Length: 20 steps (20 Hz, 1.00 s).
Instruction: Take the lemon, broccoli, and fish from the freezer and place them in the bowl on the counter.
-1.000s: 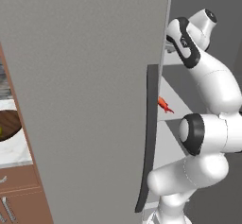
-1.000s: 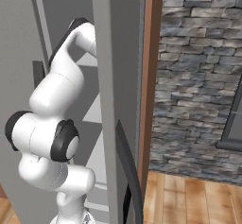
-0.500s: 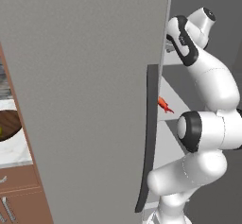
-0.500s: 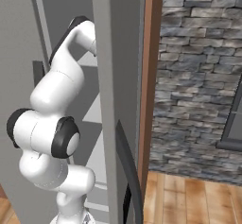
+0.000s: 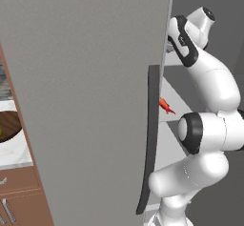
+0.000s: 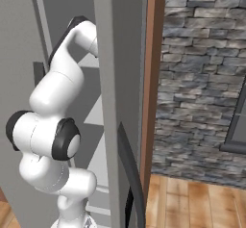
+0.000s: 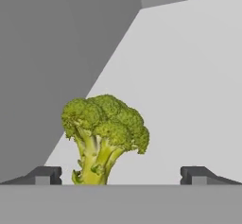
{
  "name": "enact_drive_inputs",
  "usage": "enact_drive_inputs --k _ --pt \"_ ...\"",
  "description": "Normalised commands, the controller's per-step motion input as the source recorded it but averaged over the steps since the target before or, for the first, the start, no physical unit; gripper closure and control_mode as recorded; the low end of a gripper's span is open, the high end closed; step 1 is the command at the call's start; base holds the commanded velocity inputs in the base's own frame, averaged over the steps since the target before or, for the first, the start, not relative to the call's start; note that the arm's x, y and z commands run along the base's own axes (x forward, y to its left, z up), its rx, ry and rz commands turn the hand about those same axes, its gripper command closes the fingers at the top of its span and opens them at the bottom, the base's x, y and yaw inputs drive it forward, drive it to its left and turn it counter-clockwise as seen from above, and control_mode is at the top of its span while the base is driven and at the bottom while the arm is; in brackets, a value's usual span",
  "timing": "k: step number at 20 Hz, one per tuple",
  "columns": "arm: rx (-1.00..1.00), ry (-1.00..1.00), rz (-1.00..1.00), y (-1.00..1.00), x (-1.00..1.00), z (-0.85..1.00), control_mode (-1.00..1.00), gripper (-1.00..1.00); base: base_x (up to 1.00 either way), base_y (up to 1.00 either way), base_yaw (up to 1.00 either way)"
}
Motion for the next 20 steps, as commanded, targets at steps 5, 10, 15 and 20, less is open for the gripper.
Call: enact_drive_inputs --k 5,10,15,20 --pt "0.02 0.01 0.00 0.05 0.00 -0.01 -1.00 -1.00 0.00 0.00 0.00" --pt "0.00 0.01 0.00 0.16 0.00 -0.12 -1.00 -1.00 0.00 0.00 0.00" --pt "0.00 0.00 0.00 0.25 0.00 -0.34 -1.00 -1.00 0.00 0.00 0.00" --pt "0.00 0.00 0.00 0.20 0.04 -0.39 -1.00 1.00 0.00 0.00 0.00"
